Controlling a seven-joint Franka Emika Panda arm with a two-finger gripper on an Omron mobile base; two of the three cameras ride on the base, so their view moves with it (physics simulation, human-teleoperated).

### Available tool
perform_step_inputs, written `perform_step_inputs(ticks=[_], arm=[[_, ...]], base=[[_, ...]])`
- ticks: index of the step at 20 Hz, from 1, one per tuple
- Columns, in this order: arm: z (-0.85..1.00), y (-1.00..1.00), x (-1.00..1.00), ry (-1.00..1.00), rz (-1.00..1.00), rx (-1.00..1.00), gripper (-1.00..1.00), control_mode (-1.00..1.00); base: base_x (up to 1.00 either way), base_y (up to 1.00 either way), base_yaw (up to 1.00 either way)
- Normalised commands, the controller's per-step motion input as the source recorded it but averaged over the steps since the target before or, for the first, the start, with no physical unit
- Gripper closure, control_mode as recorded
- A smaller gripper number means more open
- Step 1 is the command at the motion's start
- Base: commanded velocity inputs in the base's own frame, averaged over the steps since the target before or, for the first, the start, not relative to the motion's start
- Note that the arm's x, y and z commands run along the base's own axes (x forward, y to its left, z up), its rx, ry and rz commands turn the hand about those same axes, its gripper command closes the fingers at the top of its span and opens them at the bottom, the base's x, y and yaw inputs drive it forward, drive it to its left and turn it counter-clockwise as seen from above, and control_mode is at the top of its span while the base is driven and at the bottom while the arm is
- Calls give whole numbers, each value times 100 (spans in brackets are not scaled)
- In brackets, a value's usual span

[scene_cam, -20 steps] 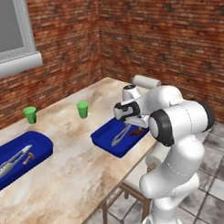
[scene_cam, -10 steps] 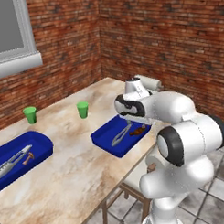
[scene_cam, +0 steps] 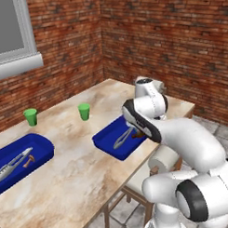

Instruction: Gather the mushroom and lime from the fridge and place them on a tray on the dining counter. Then gather the chicken drumstick and fish from the fridge and place them on the other tray.

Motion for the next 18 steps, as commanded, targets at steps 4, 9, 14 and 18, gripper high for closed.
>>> perform_step_inputs(ticks=[4,9,14,18], arm=[[46,0,-71,4,20,-2,-100,-100],[36,8,-72,2,21,0,-100,-100],[33,0,-57,0,20,0,-100,-100],[7,0,-6,1,6,0,-100,-100]], base=[[0,0,0],[0,0,0],[0,0,0],[0,0,0]])
